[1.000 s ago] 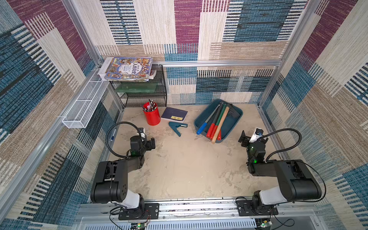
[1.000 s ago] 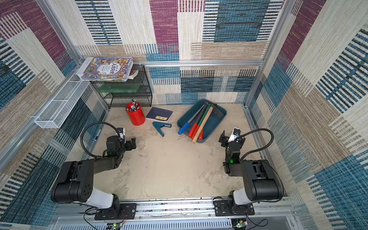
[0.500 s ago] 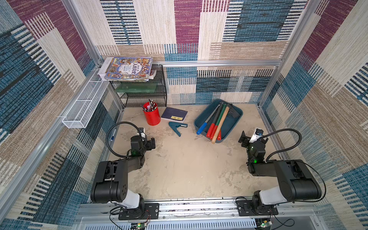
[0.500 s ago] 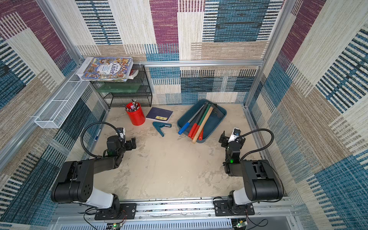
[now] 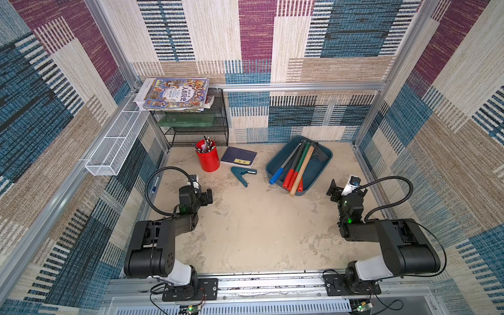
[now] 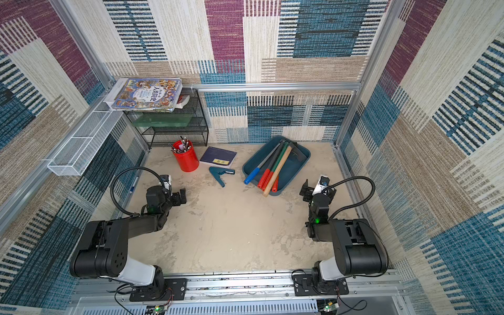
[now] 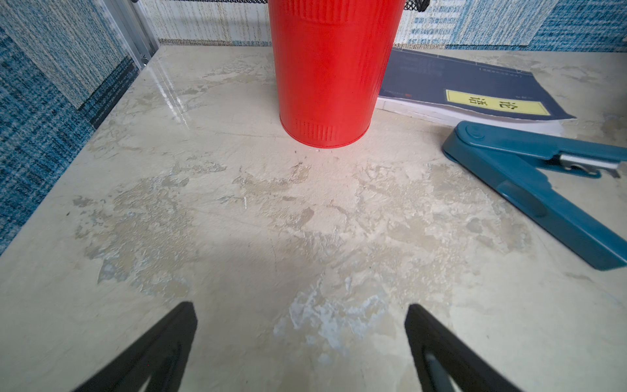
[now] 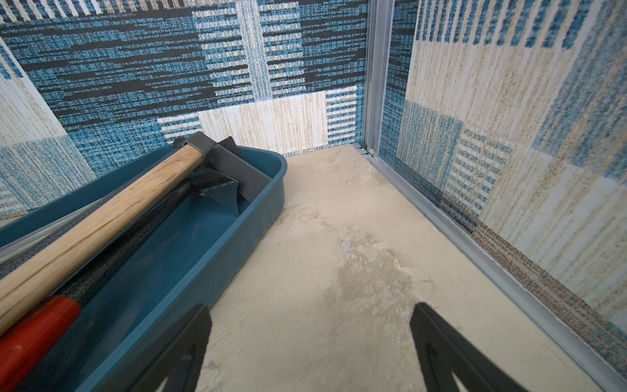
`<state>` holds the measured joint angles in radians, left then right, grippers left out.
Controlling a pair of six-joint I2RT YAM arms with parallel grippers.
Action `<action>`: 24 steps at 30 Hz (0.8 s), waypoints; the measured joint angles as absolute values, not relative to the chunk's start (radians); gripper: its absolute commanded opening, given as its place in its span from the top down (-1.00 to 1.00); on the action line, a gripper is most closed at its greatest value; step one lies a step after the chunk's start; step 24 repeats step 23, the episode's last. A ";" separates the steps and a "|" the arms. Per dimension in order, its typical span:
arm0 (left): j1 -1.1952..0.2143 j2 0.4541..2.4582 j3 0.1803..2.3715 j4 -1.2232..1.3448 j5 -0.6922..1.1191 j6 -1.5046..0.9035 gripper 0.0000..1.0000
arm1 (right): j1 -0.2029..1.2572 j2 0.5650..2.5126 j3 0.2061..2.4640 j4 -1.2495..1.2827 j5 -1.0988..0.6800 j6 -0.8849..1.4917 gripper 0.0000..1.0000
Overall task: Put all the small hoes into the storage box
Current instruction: Reset both arms
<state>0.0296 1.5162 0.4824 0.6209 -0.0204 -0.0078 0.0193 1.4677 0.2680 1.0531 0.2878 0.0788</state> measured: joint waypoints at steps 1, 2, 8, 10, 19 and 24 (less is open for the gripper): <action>0.030 1.516 0.482 0.621 -0.020 -0.008 -1.00 | 0.019 1.468 0.268 1.053 0.288 0.079 -0.91; 0.030 1.516 0.482 0.621 -0.020 -0.008 -1.00 | 0.019 1.468 0.268 1.053 0.288 0.079 -0.91; 0.030 1.516 0.482 0.621 -0.020 -0.008 -1.00 | 0.019 1.468 0.268 1.053 0.288 0.079 -0.91; 0.030 1.516 0.482 0.621 -0.020 -0.008 -1.00 | 0.019 1.468 0.268 1.053 0.288 0.079 -0.91; 0.030 1.516 0.482 0.621 -0.020 -0.008 -1.00 | 0.015 1.468 0.268 1.053 0.287 0.079 -0.91; 0.030 1.516 0.482 0.621 -0.020 -0.008 -1.00 | 0.000 1.468 0.268 1.050 0.269 0.083 -0.91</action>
